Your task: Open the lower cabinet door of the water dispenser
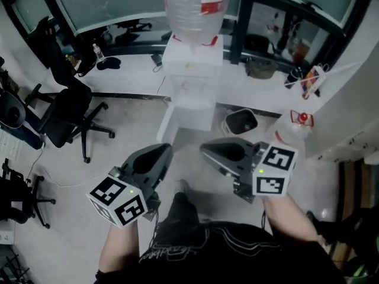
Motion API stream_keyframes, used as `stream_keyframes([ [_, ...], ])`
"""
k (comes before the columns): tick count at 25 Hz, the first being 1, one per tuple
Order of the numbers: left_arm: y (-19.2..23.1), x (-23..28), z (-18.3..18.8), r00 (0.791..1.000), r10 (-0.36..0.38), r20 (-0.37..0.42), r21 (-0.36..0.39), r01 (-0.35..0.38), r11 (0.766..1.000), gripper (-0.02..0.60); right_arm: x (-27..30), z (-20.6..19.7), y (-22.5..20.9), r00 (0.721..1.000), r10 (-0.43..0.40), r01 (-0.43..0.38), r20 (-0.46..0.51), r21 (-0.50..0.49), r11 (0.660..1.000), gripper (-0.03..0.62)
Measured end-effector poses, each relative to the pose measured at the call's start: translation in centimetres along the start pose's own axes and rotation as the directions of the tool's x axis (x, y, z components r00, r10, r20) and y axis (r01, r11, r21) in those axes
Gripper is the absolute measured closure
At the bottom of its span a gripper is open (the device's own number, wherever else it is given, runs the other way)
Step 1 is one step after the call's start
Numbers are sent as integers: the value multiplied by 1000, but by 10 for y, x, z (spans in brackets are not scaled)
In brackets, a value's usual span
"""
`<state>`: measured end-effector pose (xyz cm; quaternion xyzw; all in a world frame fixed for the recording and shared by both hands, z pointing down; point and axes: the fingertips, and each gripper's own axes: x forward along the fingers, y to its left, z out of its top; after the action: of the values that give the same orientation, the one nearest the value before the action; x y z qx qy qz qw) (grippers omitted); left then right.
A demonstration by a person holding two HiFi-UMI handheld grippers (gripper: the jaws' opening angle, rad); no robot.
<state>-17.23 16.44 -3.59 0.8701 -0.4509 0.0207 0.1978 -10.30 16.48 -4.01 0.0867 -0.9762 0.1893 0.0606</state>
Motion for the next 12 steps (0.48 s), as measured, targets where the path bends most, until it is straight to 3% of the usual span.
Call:
stream_keyframes([
  [3, -35, -18, 21, 1000, -14, 16, 20, 14, 1000, 580, -22, 22, 30, 1000, 9, -8, 20, -47, 999, 582],
  [7, -65, -36, 41, 999, -35, 13, 40, 34, 999, 580, -43, 49, 61, 994, 48, -48, 96, -8, 999, 582],
  [12, -93, -41, 59, 996, -83, 41, 45, 81, 996, 580, -62, 65, 76, 993, 16, -10, 114, -54, 998, 582],
])
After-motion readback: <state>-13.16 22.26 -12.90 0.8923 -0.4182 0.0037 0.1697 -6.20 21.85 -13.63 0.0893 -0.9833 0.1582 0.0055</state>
